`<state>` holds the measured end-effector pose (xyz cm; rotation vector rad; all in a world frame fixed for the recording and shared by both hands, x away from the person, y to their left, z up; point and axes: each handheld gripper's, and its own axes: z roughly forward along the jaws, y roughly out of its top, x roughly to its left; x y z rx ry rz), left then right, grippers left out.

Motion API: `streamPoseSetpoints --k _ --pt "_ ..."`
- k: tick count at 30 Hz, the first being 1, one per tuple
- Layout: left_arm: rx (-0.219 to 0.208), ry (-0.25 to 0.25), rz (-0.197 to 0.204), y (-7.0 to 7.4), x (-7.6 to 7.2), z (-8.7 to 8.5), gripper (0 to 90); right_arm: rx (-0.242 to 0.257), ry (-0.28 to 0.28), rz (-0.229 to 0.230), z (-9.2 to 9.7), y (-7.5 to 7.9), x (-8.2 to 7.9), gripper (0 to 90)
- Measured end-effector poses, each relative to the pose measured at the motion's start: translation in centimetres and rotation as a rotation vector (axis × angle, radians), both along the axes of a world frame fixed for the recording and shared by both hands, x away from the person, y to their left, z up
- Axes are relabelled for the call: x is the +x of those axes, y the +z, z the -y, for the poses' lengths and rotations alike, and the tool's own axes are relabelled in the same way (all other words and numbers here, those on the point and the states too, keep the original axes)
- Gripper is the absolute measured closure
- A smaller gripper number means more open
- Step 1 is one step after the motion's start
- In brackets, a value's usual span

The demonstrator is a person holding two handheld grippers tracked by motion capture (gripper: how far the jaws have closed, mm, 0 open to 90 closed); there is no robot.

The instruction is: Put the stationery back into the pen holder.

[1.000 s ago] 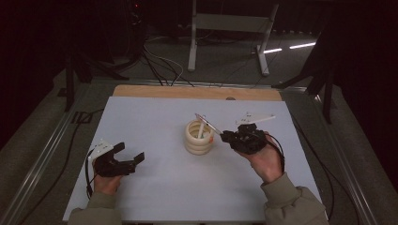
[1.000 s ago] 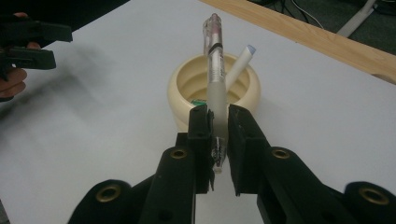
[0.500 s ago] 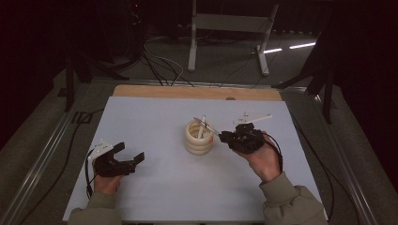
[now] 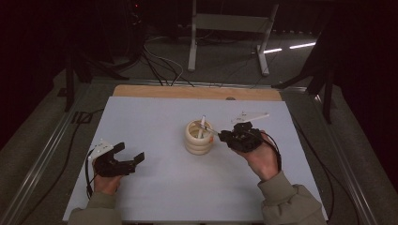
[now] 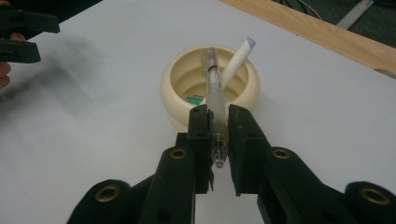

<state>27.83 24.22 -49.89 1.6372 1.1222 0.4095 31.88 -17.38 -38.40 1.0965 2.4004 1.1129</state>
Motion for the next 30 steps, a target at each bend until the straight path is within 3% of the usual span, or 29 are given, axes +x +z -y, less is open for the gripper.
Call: streamPoseSetpoints --k 14,18,30 --pt "-0.006 0.002 0.001 0.0 0.0 0.0 0.3 -0.029 -0.024 0.034 -1.3 0.3 0.7 80.8" --pt "-0.006 0.003 0.000 0.0 0.0 0.0 0.3 -0.065 -0.035 0.053 -1.5 0.3 0.7 80.8" --pt "-0.006 0.005 -0.002 -0.1 0.1 0.1 0.3 -0.054 -0.031 0.029 -1.9 0.1 1.4 80.5"
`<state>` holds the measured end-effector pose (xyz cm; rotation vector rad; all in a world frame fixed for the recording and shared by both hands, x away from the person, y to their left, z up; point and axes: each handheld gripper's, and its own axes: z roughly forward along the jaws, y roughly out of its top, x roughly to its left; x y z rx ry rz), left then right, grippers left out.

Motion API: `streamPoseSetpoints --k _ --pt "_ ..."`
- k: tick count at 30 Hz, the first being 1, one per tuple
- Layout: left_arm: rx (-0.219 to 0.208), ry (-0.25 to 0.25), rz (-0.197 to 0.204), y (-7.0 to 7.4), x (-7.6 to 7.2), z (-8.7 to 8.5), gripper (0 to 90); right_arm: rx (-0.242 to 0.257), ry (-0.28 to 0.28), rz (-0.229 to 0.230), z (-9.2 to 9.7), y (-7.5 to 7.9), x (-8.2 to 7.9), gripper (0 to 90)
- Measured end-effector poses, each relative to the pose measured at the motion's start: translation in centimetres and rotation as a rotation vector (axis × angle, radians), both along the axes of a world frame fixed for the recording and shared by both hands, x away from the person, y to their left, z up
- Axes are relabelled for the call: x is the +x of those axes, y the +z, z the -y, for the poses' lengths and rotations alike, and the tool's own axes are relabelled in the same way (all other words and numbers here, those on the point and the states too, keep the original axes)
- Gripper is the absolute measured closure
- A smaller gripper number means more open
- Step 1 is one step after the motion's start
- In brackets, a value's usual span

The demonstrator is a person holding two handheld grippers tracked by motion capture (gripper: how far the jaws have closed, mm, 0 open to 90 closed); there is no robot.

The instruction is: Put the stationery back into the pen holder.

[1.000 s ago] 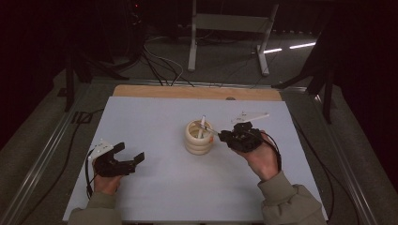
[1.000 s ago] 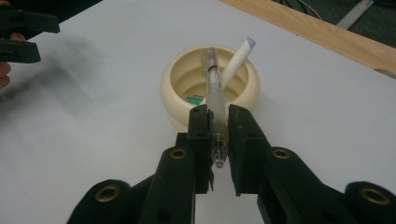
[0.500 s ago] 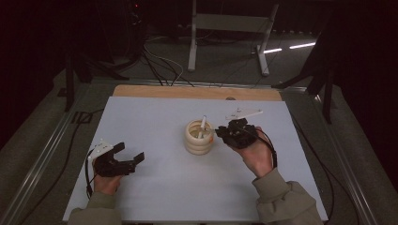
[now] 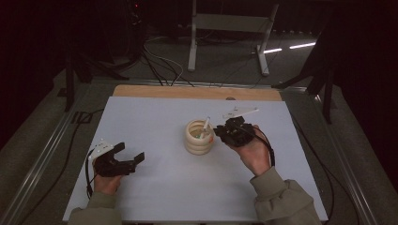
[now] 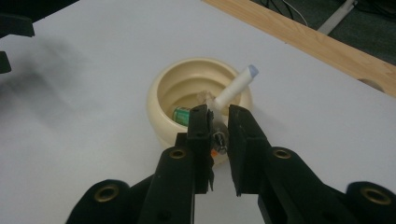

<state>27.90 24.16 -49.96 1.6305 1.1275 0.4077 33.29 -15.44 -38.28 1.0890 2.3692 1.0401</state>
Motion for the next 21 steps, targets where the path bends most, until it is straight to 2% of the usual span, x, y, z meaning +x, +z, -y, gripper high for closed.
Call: streamPoseSetpoints --k 21 --pt "-0.001 0.001 -0.001 0.0 0.0 -0.1 0.3 -0.018 -0.004 -0.031 -1.4 -0.8 1.4 80.3"
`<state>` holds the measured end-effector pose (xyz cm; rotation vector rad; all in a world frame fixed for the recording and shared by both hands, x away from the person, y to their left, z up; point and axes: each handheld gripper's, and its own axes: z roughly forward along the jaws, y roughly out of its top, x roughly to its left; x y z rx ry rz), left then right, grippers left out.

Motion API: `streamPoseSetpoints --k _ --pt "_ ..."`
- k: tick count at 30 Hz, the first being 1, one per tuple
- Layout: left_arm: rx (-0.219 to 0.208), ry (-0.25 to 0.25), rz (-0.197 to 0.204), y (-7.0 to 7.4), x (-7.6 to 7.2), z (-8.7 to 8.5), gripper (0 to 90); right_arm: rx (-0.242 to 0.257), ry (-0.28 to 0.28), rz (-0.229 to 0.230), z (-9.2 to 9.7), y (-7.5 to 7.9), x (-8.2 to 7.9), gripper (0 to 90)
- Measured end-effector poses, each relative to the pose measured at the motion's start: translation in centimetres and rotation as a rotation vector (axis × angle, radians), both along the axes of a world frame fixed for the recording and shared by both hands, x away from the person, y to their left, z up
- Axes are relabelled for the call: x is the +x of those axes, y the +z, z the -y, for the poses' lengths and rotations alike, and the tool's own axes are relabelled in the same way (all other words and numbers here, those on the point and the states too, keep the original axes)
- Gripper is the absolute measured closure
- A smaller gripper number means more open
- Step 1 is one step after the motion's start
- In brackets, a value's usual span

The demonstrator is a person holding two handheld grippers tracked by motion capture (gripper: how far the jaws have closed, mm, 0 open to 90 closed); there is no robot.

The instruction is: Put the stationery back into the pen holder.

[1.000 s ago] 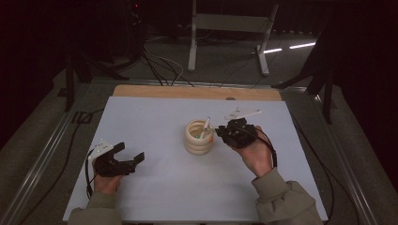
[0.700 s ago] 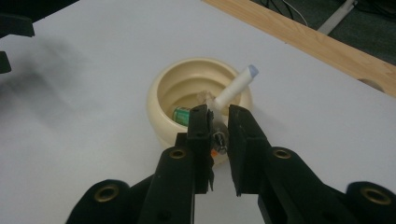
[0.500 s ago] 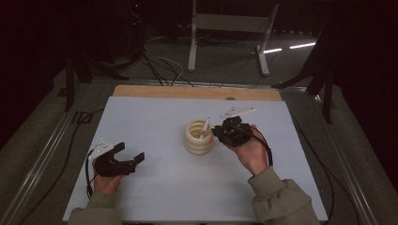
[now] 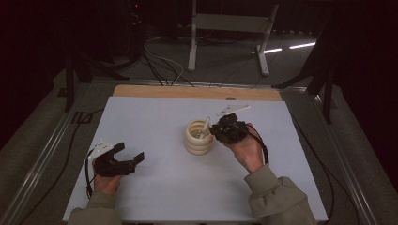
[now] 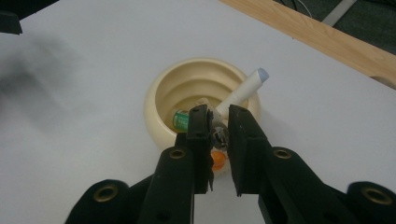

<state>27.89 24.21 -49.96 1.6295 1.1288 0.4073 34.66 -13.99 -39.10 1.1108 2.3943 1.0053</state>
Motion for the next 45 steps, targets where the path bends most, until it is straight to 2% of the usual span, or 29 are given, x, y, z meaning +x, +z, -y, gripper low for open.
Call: streamPoseSetpoints --k 23,37,45 --pt "0.000 -0.002 0.001 0.0 0.0 -0.1 0.3 -0.028 0.006 -0.027 -1.4 -0.9 0.9 79.8" --pt "-0.002 -0.002 0.001 0.0 0.0 -0.1 0.3 -0.067 0.026 -0.059 -2.9 -2.3 1.6 80.0" --pt "-0.002 -0.003 0.001 0.0 0.0 -0.1 0.3 -0.061 0.022 -0.058 -3.1 -2.4 1.7 80.0"
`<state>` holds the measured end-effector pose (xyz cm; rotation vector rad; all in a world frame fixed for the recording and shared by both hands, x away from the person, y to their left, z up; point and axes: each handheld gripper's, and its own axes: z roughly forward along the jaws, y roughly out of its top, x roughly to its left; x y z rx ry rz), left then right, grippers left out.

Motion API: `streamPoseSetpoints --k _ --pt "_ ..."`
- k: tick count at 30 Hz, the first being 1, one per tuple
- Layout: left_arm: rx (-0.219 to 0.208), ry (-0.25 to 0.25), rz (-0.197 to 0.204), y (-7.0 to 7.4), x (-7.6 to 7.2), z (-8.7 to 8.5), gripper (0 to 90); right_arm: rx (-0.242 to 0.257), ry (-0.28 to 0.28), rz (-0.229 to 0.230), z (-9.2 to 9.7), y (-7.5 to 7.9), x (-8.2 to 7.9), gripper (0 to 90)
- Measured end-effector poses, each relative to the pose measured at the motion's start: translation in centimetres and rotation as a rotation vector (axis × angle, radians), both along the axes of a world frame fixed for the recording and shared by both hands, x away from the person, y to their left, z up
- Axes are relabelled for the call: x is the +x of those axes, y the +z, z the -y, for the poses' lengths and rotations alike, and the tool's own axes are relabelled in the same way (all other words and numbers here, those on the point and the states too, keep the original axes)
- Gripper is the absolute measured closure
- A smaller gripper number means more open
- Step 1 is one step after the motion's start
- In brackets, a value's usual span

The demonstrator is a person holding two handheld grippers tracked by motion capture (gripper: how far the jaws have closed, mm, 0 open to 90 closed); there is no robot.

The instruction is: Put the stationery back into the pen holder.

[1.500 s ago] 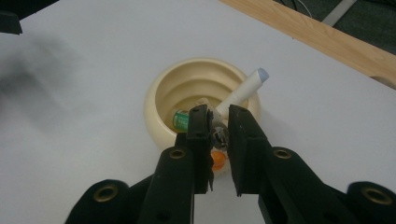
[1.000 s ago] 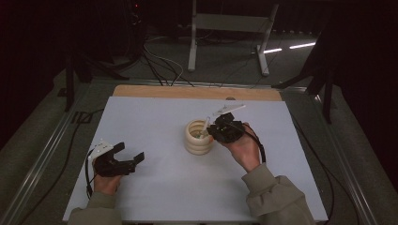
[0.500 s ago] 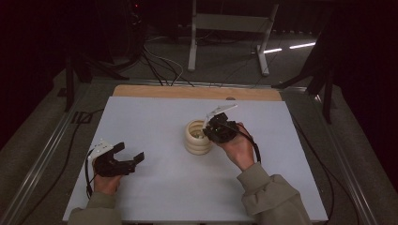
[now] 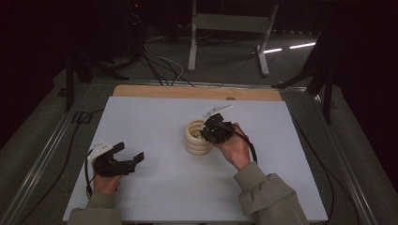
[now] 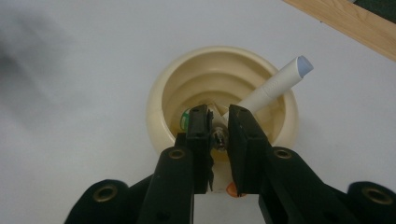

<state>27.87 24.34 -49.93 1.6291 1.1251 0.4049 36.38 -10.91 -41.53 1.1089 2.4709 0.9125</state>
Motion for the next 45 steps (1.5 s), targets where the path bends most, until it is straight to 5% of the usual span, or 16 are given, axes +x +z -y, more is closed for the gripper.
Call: streamPoseSetpoints --k 3,10,14,26,36,40,45 --pt "0.000 0.000 0.000 0.0 0.0 0.0 0.3 0.002 -0.005 0.006 0.1 -0.1 0.0 76.6" --pt "0.000 0.001 0.000 0.0 0.0 0.0 0.3 0.057 -0.069 0.014 0.7 -0.5 0.4 31.6" --pt "0.000 0.002 0.000 0.0 0.0 0.0 0.3 0.078 -0.093 0.011 0.9 -0.5 0.5 15.1" --pt "0.001 0.010 0.005 0.0 0.0 -0.1 0.3 0.117 -0.082 0.055 1.8 -0.2 0.1 0.2" --pt "0.001 0.011 0.007 0.0 0.0 -0.1 0.2 0.158 -0.104 0.107 4.0 0.5 -0.2 0.1" --pt "0.001 0.009 0.011 0.1 -0.1 -0.1 0.2 0.122 -0.111 0.137 5.3 0.3 -0.7 0.1" --pt "0.004 0.011 0.019 0.1 -0.1 -0.1 0.2 0.136 -0.139 0.152 7.2 0.2 -1.1 0.2"
